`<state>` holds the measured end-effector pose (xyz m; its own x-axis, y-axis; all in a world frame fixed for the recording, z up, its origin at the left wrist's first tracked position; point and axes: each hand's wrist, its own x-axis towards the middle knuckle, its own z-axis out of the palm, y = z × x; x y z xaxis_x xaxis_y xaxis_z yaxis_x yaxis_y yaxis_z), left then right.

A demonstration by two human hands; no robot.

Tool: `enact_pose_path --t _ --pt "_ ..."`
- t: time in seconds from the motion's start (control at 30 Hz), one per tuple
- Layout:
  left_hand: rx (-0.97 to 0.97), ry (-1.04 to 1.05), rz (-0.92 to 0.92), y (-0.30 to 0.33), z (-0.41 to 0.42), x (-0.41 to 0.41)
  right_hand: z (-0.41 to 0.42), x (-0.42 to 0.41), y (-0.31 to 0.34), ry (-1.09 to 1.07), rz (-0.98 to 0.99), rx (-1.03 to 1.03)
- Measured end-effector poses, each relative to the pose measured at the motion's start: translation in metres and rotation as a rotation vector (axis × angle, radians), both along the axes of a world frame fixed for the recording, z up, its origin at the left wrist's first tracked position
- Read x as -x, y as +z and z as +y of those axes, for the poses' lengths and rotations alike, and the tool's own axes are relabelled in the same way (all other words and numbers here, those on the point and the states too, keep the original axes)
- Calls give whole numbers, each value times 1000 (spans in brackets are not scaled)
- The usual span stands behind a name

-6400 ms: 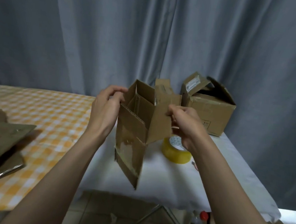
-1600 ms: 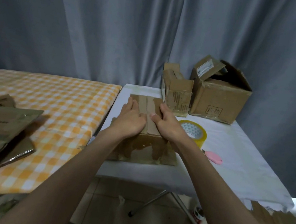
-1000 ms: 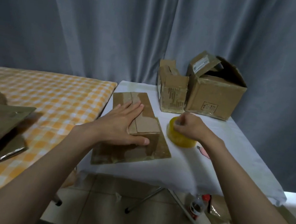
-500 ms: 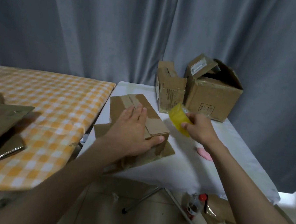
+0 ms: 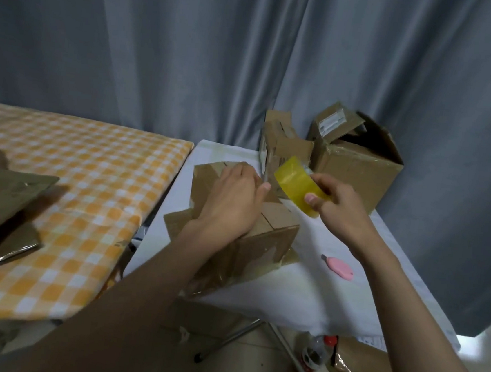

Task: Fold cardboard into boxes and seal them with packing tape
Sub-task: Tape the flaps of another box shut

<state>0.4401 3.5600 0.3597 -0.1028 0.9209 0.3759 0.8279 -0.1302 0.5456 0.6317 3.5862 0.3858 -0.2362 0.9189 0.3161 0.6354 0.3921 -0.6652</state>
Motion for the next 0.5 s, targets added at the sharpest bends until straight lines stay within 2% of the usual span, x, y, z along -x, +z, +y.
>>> enact_pose_path --t 0.2,0.33,0.5 --pt "-200 -104 -37 3 11 10 -6 -1 2 24 -185 -42" --pt "-268 -188 -99 6 15 9 -8 0 5 28 -193 -74" --pt "-314 -176 -211 7 14 -2 -10 -1 7 29 -223 -90"
